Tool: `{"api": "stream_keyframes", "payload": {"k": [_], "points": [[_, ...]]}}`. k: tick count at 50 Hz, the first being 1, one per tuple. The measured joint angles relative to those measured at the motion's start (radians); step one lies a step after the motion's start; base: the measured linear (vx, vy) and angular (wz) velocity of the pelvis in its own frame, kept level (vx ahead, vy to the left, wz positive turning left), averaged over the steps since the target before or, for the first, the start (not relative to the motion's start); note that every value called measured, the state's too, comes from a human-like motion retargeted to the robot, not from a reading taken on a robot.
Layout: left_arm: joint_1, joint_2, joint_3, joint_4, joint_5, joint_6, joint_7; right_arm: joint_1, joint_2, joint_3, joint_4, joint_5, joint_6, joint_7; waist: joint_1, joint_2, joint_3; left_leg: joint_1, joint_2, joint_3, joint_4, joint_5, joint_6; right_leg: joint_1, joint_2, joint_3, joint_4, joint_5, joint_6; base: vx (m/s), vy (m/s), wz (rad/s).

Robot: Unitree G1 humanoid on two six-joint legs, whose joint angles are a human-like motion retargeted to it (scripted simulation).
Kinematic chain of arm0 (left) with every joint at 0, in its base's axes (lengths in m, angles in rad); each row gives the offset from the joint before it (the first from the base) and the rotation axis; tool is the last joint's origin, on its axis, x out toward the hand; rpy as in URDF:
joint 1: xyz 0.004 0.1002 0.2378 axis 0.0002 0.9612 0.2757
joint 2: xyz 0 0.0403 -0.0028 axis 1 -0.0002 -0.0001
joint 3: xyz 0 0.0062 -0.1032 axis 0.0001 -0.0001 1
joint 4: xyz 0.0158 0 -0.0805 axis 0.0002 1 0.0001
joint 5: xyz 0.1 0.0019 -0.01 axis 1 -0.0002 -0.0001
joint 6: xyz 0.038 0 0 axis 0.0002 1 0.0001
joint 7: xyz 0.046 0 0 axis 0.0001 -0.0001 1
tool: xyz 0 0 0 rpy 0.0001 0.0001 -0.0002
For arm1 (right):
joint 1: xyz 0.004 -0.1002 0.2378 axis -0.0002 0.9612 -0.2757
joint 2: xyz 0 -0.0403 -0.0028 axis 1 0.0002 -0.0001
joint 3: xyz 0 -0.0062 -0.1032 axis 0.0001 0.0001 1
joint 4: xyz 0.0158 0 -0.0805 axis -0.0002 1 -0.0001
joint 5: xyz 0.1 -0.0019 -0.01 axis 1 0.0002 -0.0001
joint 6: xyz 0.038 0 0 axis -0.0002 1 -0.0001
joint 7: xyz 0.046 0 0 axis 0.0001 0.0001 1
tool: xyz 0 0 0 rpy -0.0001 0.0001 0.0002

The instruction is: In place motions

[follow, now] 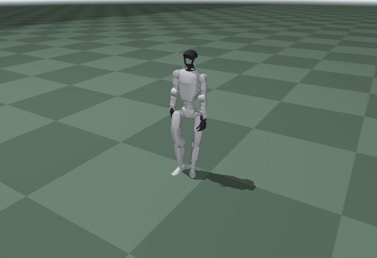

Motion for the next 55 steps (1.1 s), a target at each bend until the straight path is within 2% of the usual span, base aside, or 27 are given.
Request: {"api": "stream_keyframes", "payload": {"k": [5, 10, 14, 16, 20, 22, 25, 27, 30, 32, 35, 40, 42, 44, 47, 48, 50, 55], "points": [[0.031, 0.009, 0.047, -0.023, -0.037, -0.010, 0.021, 0.029, 0.002, -0.026, 0.058, -0.017, 0.021, 0.003, 0.023, -0.005, -0.032, -0.009, -0.005, 0.021, -0.013, -0.003, -0.004, -0.022, -0.009, 0.019, 0.006, 0.006, 0.010, 0.10, -0.10, -0.27], [0.023, 0.021, 0.089, -0.005, -0.087, -0.001, 0.016, 0.028, -0.003, -0.052, 0.091, 0.054, 0.022, 0.002, 0.028, 0.015, -0.018, -0.035, 0.015, 0.008, 0.003, 0.003, -0.011, -0.043, -0.004, 0.048, 0.061, -0.020, 0.030, 0.00, -0.09, 0.05], [0.016, 0.039, 0.081, -0.014, -0.077, 0.002, 0.015, 0.027, -0.004, -0.064, 0.096, 0.107, 0.014, -0.006, -0.007, 0.038, 0.011, -0.062, 0.027, -0.079, 0.019, 0.018, -0.009, -0.067, -0.004, 0.092, 0.127, -0.024, 0.033, -0.01, -0.11, 0.96], [0.011, 0.048, 0.069, -0.023, -0.068, 0.000, 0.014, 0.028, -0.003, -0.068, 0.096, 0.122, 0.011, -0.008, -0.018, 0.037, 0.026, -0.071, 0.022, -0.132, 0.027, 0.028, -0.008, -0.079, 0.008, 0.194, 0.140, -0.008, 0.032, 0.00, -0.15, 1.28], [0.006, 0.055, 0.056, -0.047, -0.052, -0.003, 0.014, 0.029, -0.007, -0.070, 0.095, 0.123, 0.010, 0.000, 0.013, 0.012, 0.036, -0.096, -0.006, -0.207, 0.045, 0.048, -0.006, -0.099, 0.052, 0.528, 0.132, 0.033, 0.060, 0.01, -0.19, 1.14], [-0.002, 0.056, 0.048, -0.055, -0.058, -0.008, 0.015, 0.028, -0.009, -0.072, 0.092, 0.125, 0.010, 0.001, 0.011, 0.008, 0.051, -0.108, -0.026, -0.278, 0.050, 0.067, -0.004, -0.085, 0.055, 0.574, 0.116, 0.040, 0.078, 0.01, -0.31, 1.85], [-0.031, 0.062, 0.043, -0.060, -0.064, -0.009, 0.010, 0.023, -0.010, -0.070, 0.085, 0.139, 0.010, 0.003, 0.015, 0.007, 0.094, -0.121, -0.043, -0.399, 0.054, 0.107, -0.009, -0.060, 0.021, 0.440, 0.106, 0.011, 0.063, 0.01, -0.38, 2.26], [-0.050, 0.068, 0.034, -0.067, -0.061, -0.010, 0.003, 0.024, -0.014, -0.067, 0.078, 0.141, 0.011, 0.013, 0.010, -0.016, 0.115, -0.127, -0.092, -0.487, 0.056, 0.126, 0.002, -0.020, -0.005, 0.321, 0.067, 0.009, 0.050, 0.04, -0.39, 2.33], [-0.075, 0.073, 0.006, -0.076, -0.055, -0.016, 0.002, 0.033, -0.030, -0.074, 0.066, 0.119, 0.006, 0.039, 0.137, -0.059, 0.127, -0.144, -0.128, -0.478, 0.057, 0.115, 0.038, 0.021, -0.029, 0.249, 0.036, -0.003, 0.057, 0.13, -0.39, 1.63], [-0.087, 0.061, -0.007, -0.069, -0.054, -0.018, 0.025, 0.048, -0.044, -0.090, 0.056, 0.090, 0.006, 0.042, 0.150, -0.066, 0.125, -0.166, -0.137, -0.452, 0.054, 0.084, 0.063, 0.041, -0.062, 0.118, 0.014, -0.003, 0.072, 0.33, -0.43, 3.08], [-0.093, 0.045, -0.007, -0.047, -0.076, -0.026, 0.057, 0.065, -0.067, -0.104, 0.057, 0.053, 0.006, 0.023, 0.150, -0.074, 0.110, -0.191, -0.092, -0.245, 0.040, 0.002, 0.073, 0.075, -0.080, -0.085, -0.017, -0.022, 0.089, 0.23, -0.33, 3.44], [-0.088, 0.057, -0.004, -0.017, -0.098, -0.028, 0.045, 0.078, -0.106, -0.135, 0.098, 0.052, 0.023, 0.002, 0.088, -0.060, 0.089, -0.194, 0.012, 0.182, 0.060, -0.090, 0.034, 0.131, -0.070, -0.374, -0.055, -0.065, 0.143, 0.29, -0.37, 3.79], [-0.077, 0.069, 0.011, -0.010, -0.082, -0.024, 0.061, 0.083, -0.119, -0.146, 0.115, 0.064, 0.033, 0.002, 0.091, -0.065, 0.079, -0.181, 0.035, 0.327, 0.078, -0.081, 0.027, 0.144, -0.068, -0.439, -0.059, -0.083, 0.165, 0.40, -0.44, 3.08], [-0.057, 0.081, 0.036, -0.004, -0.073, -0.025, 0.083, 0.086, -0.128, -0.151, 0.129, 0.071, 0.044, -0.008, 0.110, -0.079, 0.070, -0.168, 0.041, 0.400, 0.099, -0.037, 0.025, 0.159, -0.073, -0.496, -0.055, -0.098, 0.186, 0.39, -0.45, 2.38], [-0.007, 0.098, 0.096, 0.004, -0.080, -0.026, 0.106, 0.083, -0.131, -0.145, 0.127, 0.063, 0.058, -0.036, 0.159, -0.104, 0.061, -0.146, 0.023, 0.373, 0.107, 0.050, 0.020, 0.187, -0.075, -0.554, -0.045, -0.114, 0.212, 0.38, -0.45, 1.43], [0.014, 0.103, 0.121, 0.007, -0.086, -0.025, 0.113, 0.081, -0.129, -0.141, 0.116, 0.054, 0.060, -0.045, 0.181, -0.110, 0.059, -0.134, 0.011, 0.343, 0.089, 0.040, 0.005, 0.198, -0.074, -0.569, -0.040, -0.118, 0.219, 0.35, -0.40, 0.82], [0.062, 0.108, 0.173, 0.017, -0.104, -0.021, 0.126, 0.079, -0.126, -0.137, 0.083, 0.030, 0.055, -0.055, 0.218, -0.125, 0.051, -0.122, -0.028, 0.308, 0.039, 0.050, 0.027, 0.220, -0.078, -0.594, -0.027, -0.120, 0.234, 0.37, -0.39, 0.67], [0.166, 0.109, 0.262, 0.058, -0.179, -0.010, 0.135, 0.045, -0.096, -0.138, -0.013, -0.003, -0.005, -0.062, 0.224, -0.112, 0.038, -0.121, -0.033, 0.220, 0.021, 0.053, 0.029, 0.265, -0.084, -0.651, 0.041, -0.072, 0.250, 0.26, -0.38, 0.76]]}}
